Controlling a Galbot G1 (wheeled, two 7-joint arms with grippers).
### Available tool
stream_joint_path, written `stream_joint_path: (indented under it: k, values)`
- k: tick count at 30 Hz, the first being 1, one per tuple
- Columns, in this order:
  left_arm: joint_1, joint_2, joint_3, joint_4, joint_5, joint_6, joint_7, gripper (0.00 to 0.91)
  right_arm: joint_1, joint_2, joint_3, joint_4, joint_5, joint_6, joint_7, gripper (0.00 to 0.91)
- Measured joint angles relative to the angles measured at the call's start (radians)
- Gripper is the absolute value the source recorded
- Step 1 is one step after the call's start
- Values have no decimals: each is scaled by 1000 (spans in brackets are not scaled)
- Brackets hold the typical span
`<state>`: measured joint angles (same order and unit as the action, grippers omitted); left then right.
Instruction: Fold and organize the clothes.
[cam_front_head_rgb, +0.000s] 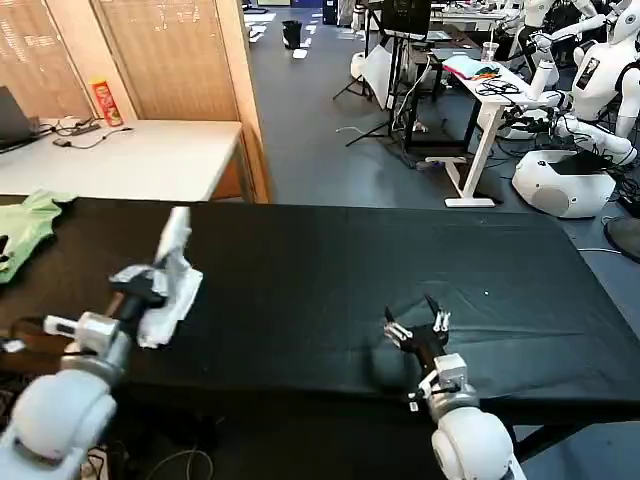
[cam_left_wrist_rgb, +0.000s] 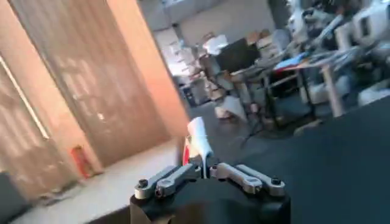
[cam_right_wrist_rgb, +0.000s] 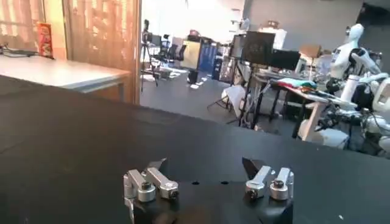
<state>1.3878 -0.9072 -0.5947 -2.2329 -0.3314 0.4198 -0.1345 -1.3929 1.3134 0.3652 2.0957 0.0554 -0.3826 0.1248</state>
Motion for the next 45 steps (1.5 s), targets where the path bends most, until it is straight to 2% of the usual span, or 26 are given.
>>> stream_joint_path:
  k: [2, 5, 6, 7, 13, 20, 23, 37, 38, 40, 42, 44, 45]
  values:
    - [-11, -43, 76, 0, -34, -2, -11, 0, -8, 0, 1, 0, 10, 2, -5, 878]
    - [-37, -116, 189, 27, -3, -28, -5, 0, -22, -7, 2, 5, 50, -2, -24, 878]
    - [-47, -142, 224, 44, 7, -34, -2, 507, -30, -12, 3, 13, 72, -9, -39, 878]
    - [-60, -173, 260, 67, 14, -37, -2, 878, -38, -18, 5, 20, 93, -16, -50, 878]
    - [-98, -303, 402, 169, 85, -62, 63, 878, -76, -51, -13, 58, 212, -77, -66, 878]
    - [-75, -300, 431, 147, 91, -99, 150, 878, -31, -43, -65, 35, 314, -126, -52, 878]
    - [-71, -286, 417, 132, 92, -117, 156, 878, 6, -33, -92, 6, 346, -137, -33, 878]
    - [-38, -268, 341, 126, 87, -127, 108, 878, 152, 40, -226, -134, 349, -163, -4, 868]
    - [-35, -269, 339, 124, 87, -127, 107, 878, 158, 43, -234, -142, 351, -165, -4, 780]
    - [-30, -270, 332, 120, 88, -127, 105, 878, 168, 48, -246, -156, 355, -166, -5, 731]
    - [-24, -271, 327, 116, 88, -128, 103, 878, 176, 51, -253, -171, 363, -166, -6, 546]
    - [-17, -270, 321, 112, 88, -128, 103, 878, 182, 55, -257, -183, 368, -166, -8, 419]
    - [-12, -270, 318, 109, 88, -128, 103, 878, 186, 58, -258, -188, 370, -165, -10, 176]
